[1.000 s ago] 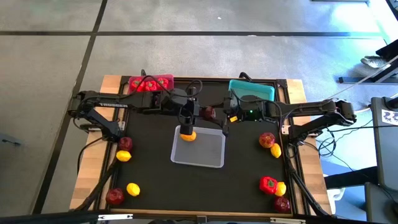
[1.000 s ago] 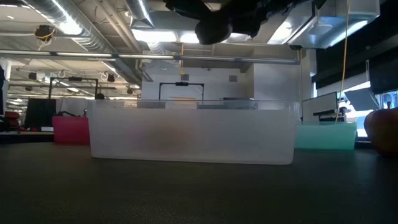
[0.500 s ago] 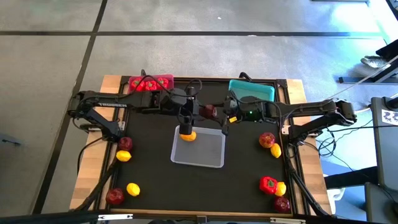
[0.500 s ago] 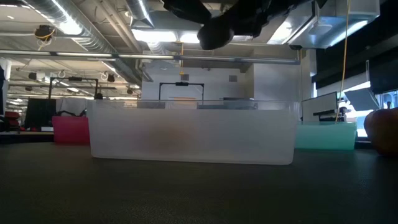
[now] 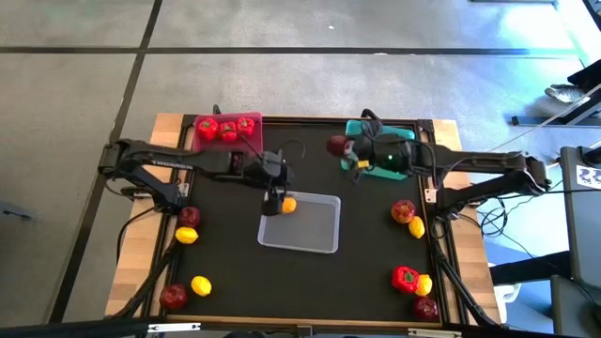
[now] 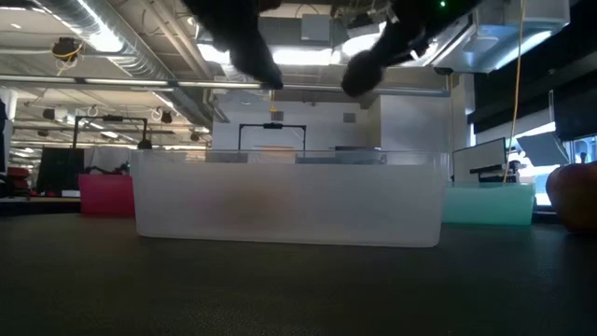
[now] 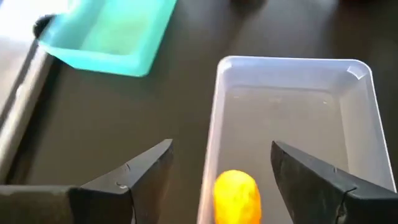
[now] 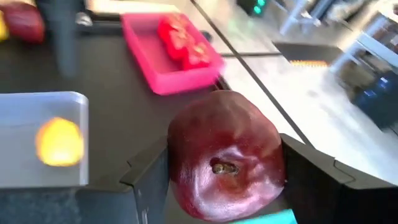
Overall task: Sort produce into baskets
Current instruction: Put the apple into the blue bin
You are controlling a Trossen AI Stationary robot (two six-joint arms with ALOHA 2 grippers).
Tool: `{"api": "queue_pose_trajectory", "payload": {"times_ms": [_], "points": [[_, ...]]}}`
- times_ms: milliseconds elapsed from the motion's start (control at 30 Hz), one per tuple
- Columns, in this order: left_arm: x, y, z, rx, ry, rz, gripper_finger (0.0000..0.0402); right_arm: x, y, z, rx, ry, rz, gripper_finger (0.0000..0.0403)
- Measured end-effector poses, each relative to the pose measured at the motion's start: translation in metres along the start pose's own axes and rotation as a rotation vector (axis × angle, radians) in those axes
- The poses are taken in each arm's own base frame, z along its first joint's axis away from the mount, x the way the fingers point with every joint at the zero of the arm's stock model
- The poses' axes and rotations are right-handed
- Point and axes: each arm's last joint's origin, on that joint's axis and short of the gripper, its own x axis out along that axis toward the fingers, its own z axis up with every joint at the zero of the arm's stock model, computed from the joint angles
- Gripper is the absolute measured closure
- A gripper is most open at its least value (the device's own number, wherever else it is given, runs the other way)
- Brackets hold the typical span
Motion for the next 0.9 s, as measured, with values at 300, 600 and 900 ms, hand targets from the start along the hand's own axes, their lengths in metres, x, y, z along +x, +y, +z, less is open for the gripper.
{"api": "queue_pose_trajectory", "payload": {"times_ms": [300,600,900], "points": [[0.026,-0.012,-0.029,-0.077,-0.094,-0.017,0.0139,0.005,-0.05,-0.023,0.057,0.19,-0.12,0.015],[0.028,-0.012,-0.031,-0.101,-0.109,-0.016,0.0139,0.011,-0.091,-0.037,0.163,0.247,-0.153,0.0149],[0.028,-0.012,-0.031,-0.1,-0.109,-0.015,0.0139,0.026,-0.126,-0.033,0.295,0.385,-0.152,0.0149]]}}
